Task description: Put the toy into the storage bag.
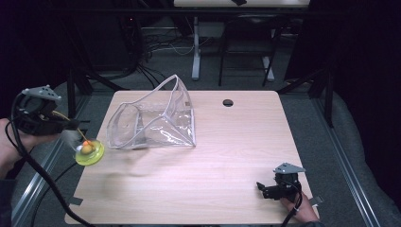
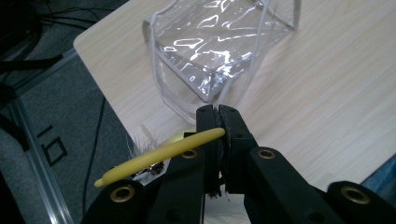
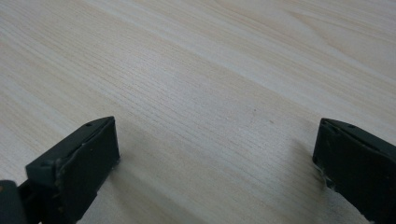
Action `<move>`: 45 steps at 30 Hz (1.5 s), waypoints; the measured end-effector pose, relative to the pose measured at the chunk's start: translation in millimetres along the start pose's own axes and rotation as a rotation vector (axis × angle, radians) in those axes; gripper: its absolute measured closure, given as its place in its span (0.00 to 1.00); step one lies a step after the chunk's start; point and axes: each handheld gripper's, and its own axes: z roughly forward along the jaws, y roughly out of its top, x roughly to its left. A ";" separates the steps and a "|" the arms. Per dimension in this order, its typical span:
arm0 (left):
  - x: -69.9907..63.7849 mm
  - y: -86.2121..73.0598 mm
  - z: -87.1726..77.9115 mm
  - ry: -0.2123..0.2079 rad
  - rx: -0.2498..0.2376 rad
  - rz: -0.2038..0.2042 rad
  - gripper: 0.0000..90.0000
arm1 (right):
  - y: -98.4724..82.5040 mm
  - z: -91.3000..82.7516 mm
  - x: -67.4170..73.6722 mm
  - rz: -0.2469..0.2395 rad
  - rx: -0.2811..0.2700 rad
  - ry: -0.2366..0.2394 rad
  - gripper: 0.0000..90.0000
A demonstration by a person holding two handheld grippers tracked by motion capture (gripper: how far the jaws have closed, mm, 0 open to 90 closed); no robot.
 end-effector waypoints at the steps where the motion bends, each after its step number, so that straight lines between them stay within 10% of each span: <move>1: 2.9 1.2 0.1 0.000 -0.006 -0.011 0.97 | 0.0 0.0 0.0 0.000 0.000 0.000 0.00; 21: 30.8 38.8 4.2 0.057 0.037 -0.034 0.97 | 0.0 0.0 -0.2 -0.003 0.002 -0.002 0.00; 45: 34.3 81.1 2.5 0.071 0.015 -0.020 0.97 | -0.1 -0.1 -0.2 -0.003 0.002 -0.002 0.00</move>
